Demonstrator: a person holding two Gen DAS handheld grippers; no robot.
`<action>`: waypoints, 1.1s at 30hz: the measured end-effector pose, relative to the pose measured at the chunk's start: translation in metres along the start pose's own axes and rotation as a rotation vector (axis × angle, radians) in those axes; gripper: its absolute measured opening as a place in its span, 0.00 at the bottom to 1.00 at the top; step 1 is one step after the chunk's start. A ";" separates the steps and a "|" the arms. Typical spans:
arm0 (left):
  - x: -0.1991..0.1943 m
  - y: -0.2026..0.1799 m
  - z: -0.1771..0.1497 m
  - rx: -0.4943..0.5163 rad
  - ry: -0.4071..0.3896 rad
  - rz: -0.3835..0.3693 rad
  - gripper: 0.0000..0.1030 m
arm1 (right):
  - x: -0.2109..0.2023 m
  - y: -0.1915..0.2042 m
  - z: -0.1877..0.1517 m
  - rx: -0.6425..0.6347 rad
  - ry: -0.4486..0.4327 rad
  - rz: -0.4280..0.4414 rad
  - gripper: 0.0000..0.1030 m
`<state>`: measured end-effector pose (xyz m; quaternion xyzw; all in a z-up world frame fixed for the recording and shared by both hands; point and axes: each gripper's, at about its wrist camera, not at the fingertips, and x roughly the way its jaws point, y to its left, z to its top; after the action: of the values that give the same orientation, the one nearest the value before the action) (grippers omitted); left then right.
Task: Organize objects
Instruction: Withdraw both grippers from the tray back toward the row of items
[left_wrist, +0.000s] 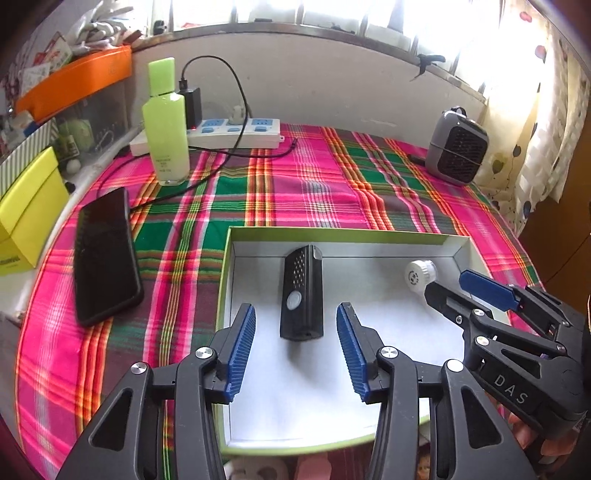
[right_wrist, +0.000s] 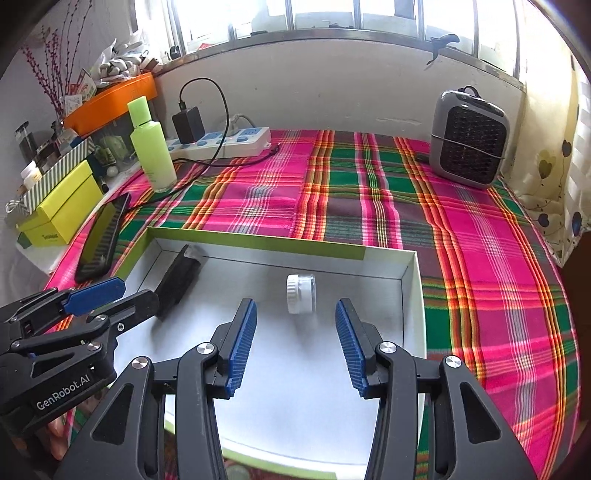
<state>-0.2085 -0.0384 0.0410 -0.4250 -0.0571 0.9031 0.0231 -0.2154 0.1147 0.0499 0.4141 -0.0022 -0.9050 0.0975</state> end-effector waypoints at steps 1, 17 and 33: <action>-0.003 0.000 -0.003 -0.004 -0.004 0.000 0.44 | -0.003 0.000 -0.002 0.003 -0.004 0.001 0.44; -0.040 -0.007 -0.039 0.004 -0.047 -0.001 0.44 | -0.045 0.006 -0.040 0.017 -0.074 -0.005 0.45; -0.069 -0.001 -0.069 0.008 -0.102 -0.009 0.44 | -0.077 0.012 -0.075 -0.018 -0.130 -0.018 0.45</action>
<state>-0.1111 -0.0380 0.0502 -0.3780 -0.0566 0.9237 0.0259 -0.1076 0.1222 0.0596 0.3536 0.0033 -0.9308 0.0929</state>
